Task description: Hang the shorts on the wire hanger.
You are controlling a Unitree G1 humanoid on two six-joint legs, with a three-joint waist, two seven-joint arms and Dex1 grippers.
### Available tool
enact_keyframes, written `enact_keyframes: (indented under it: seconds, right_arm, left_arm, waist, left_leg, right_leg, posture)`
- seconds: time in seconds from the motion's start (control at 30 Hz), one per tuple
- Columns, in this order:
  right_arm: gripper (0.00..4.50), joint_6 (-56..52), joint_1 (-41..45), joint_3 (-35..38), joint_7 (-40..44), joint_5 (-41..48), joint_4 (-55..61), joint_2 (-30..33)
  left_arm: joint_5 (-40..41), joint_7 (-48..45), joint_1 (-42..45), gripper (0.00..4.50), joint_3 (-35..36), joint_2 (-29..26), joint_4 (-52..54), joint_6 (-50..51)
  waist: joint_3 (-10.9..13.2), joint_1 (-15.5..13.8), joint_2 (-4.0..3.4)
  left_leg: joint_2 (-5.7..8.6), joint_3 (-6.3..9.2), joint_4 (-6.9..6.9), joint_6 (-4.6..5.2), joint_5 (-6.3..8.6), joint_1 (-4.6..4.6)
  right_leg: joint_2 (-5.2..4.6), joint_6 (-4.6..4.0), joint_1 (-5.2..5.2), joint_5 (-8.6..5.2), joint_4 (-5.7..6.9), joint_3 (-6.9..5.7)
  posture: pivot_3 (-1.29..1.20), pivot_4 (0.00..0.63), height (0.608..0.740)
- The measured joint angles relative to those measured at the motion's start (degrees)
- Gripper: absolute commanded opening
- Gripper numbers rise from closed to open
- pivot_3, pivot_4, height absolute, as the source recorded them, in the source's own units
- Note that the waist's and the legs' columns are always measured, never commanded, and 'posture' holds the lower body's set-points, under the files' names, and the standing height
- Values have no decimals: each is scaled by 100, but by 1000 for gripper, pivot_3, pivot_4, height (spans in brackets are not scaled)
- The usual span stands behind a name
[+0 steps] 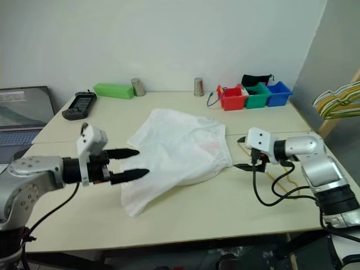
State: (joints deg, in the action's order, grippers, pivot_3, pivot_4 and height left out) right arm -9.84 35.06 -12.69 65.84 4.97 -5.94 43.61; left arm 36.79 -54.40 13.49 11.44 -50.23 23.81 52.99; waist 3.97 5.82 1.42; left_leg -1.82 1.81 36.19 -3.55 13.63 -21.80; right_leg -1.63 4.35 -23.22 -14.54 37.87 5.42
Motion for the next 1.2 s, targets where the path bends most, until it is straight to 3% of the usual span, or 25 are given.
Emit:
enact_keyframes:
  seconds: [0.13, 0.23, 0.5, 0.7, 0.83, 1.2]
  right_arm:
    - [4461, 785, 406, -555, -59, -481, -954, -790]
    - [4461, 1373, 583, -932, 31, -781, -1500, -1025]
    - [4461, 2664, 1181, -1283, -305, -1523, -3246, -1507]
    - [4461, 3225, 1766, -1432, -580, -2078, -4498, -1594]
    - [4500, 3435, 2004, -1464, -778, -2377, -5220, -1596]
    - [2204, 3687, 2196, -1439, -789, -2473, -5849, -1708]
  left_arm:
    - [-387, 124, -1108, 4500, -475, -3, 391, -452]
    - [-794, 120, -1534, 4500, -694, -139, 496, -936]
    - [-2039, 635, -1852, 4500, -1116, 221, -163, -2464]
    - [-2344, 639, -2336, 4500, -1174, 231, -204, -2767]
    - [-2418, 720, -2303, 3806, -1194, 353, -215, -2844]
    - [-2549, 752, -2010, 1665, -1243, 516, -518, -2918]
  waist:
    - [0, 34, 4]
    - [1, -89, 8]
    - [-25, -273, 26]
    - [-29, -294, 25]
    - [-31, -327, 26]
    - [-37, -356, 22]
  left_leg:
    - [-8, -4, -8, 1, 0, 21]
    - [-10, 1, -6, 0, 0, 15]
    - [-7, -3, -6, -1, 0, 12]
    - [-8, 1, -8, -1, 0, 16]
    - [-8, 0, -7, -1, 0, 17]
    - [-8, 1, -8, -1, 0, 19]
  right_leg:
    - [14, -38, 5, 10, 6, 13]
    - [17, -42, 1, 9, 8, 6]
    - [19, -48, 8, 8, 3, 18]
    - [23, -55, 5, 5, 14, 16]
    - [23, -56, 7, 5, 13, 17]
    - [24, -56, 7, 5, 16, 17]
  posture:
    - [58, 21, 740]
    - [61, 15, 740]
    - [104, 4, 740]
    - [120, 0, 740]
    - [122, 0, 740]
    - [100, 0, 740]
